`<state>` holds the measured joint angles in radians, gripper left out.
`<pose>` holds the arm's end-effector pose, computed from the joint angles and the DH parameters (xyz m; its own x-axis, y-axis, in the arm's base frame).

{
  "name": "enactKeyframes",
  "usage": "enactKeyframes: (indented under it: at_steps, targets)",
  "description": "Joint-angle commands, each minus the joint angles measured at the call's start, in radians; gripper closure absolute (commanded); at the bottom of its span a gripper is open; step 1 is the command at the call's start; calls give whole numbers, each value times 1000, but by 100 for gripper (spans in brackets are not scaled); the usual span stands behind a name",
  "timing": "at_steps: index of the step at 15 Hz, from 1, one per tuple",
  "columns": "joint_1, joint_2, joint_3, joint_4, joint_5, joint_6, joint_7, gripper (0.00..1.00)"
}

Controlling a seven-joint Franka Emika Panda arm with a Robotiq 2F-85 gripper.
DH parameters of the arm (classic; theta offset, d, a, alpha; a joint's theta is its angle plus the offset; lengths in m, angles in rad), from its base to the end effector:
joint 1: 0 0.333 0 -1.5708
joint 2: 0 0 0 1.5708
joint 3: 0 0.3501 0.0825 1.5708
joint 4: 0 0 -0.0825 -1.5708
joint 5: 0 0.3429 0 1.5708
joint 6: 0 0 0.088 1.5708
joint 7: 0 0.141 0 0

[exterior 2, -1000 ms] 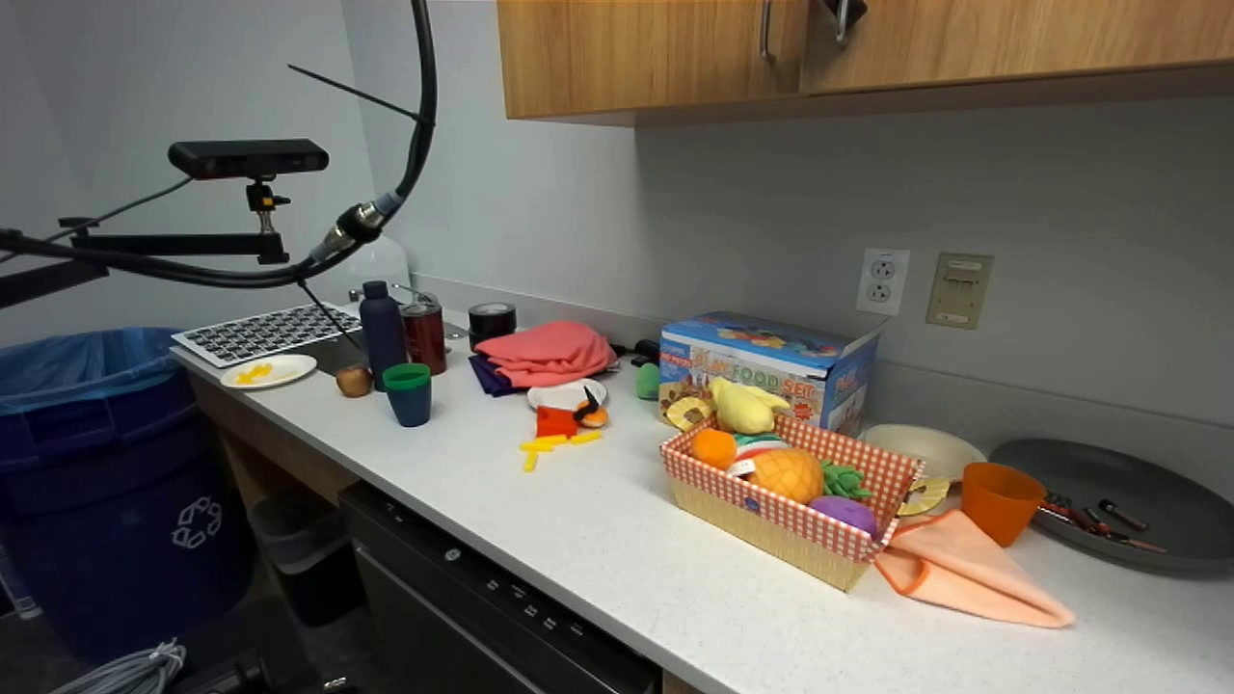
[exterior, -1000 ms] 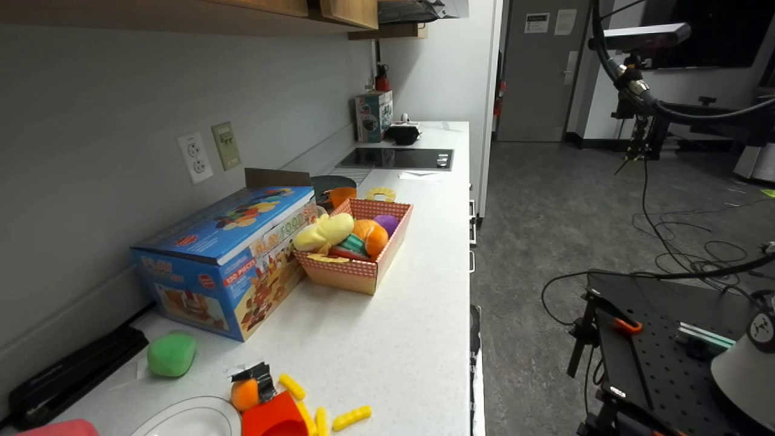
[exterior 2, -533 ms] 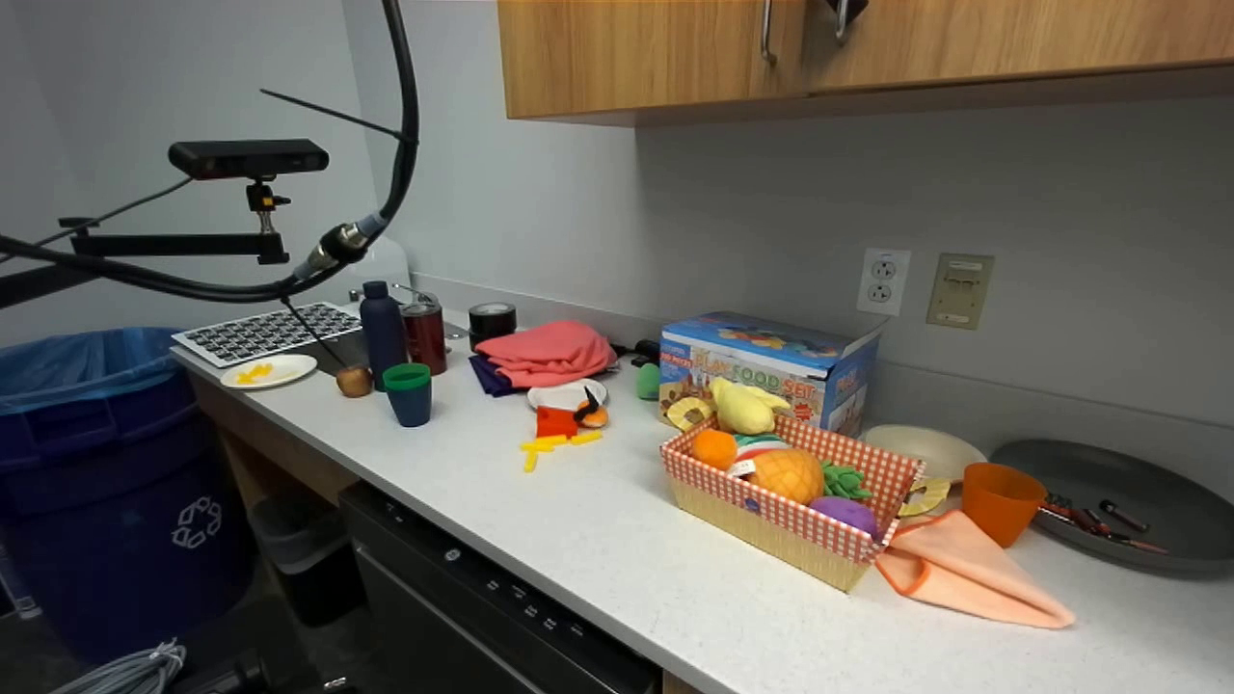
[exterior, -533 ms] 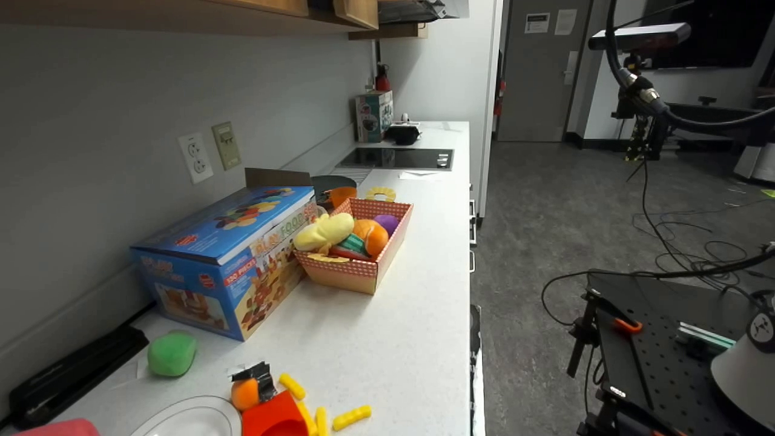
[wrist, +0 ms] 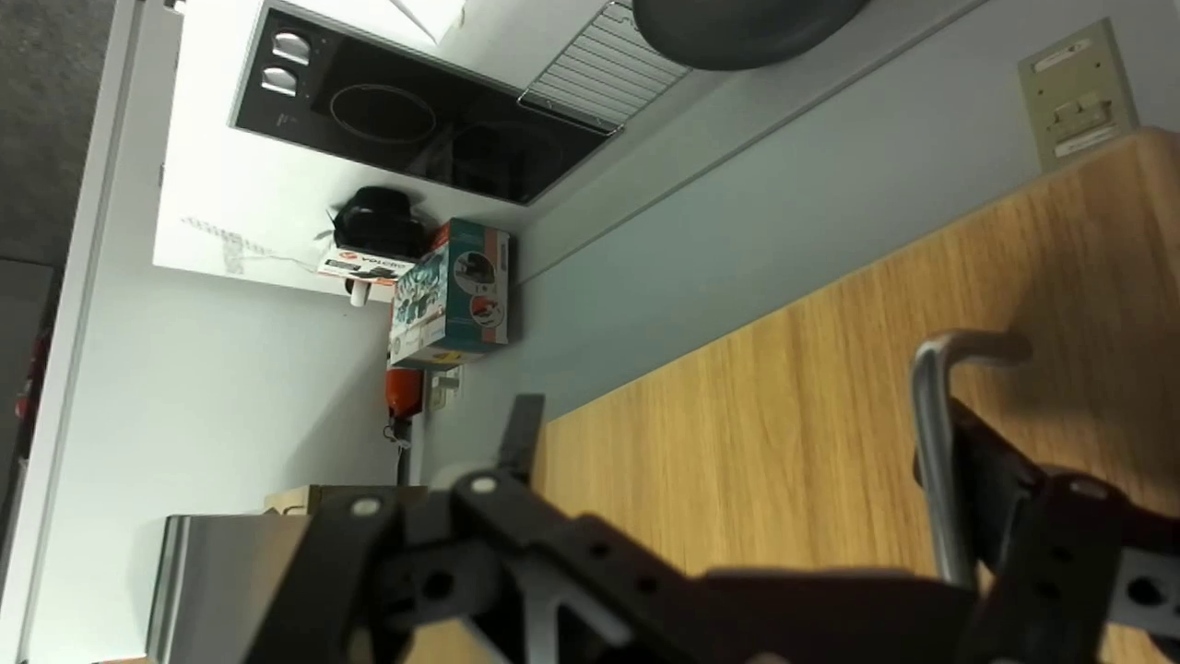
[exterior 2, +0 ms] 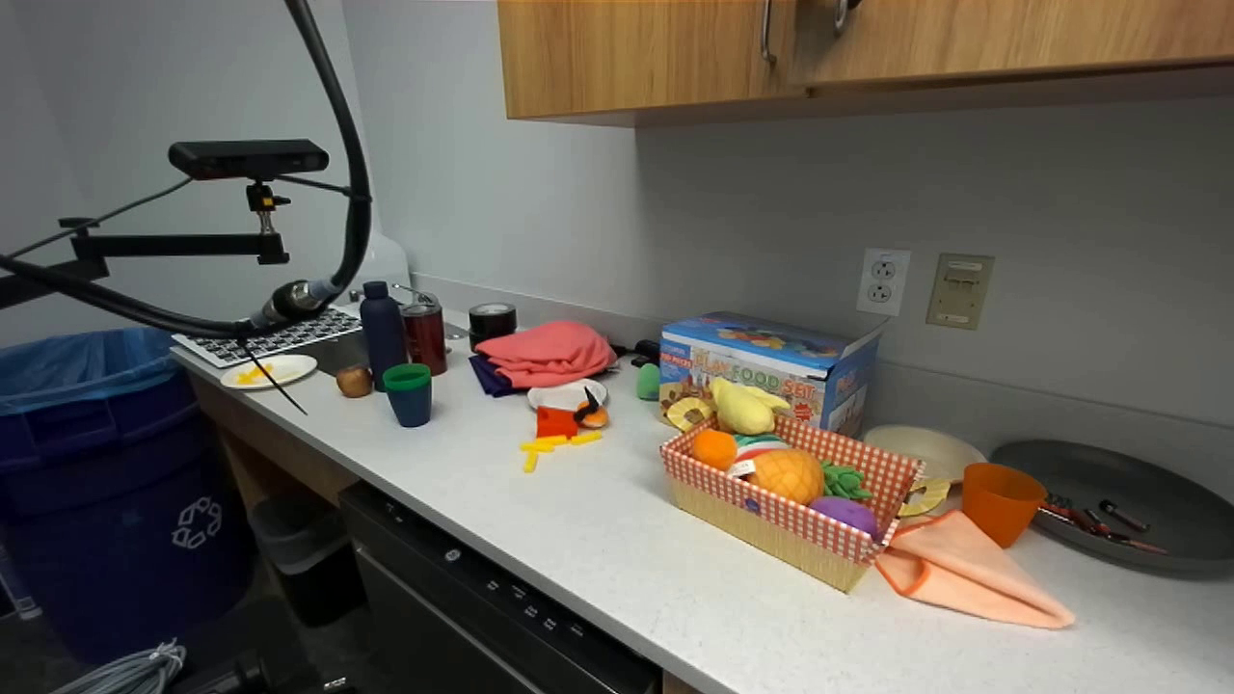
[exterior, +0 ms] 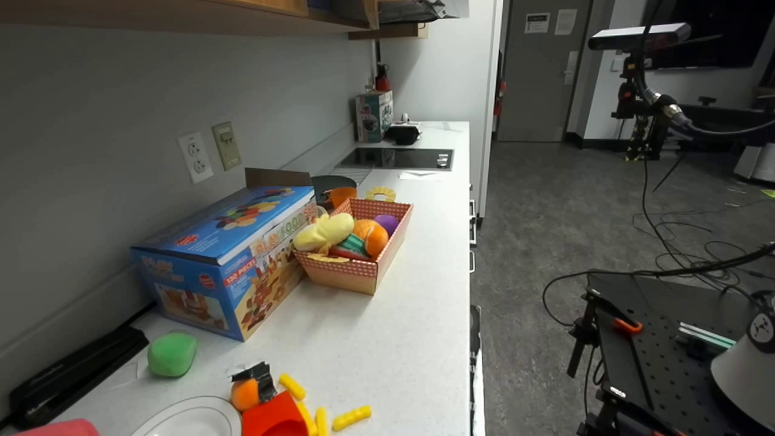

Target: Open the right door on the first upper cabinet from the left

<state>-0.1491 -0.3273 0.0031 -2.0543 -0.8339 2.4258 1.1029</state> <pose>0.4687 -0.0882 0.6763 0.3756 -0.4060 0.8331 -0.7074 -0.7063 -0.0252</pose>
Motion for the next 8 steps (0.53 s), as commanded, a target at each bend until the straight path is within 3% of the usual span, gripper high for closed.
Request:
enactKeyframes:
  at_steps: [1,5,8]
  targets:
    - [-25,-69,-65,-76,94,-58,-88,0]
    - [77,-91,-195,-104,463,70,-332,0]
    - [105,-106,-239,-111,725,26,-493,0]
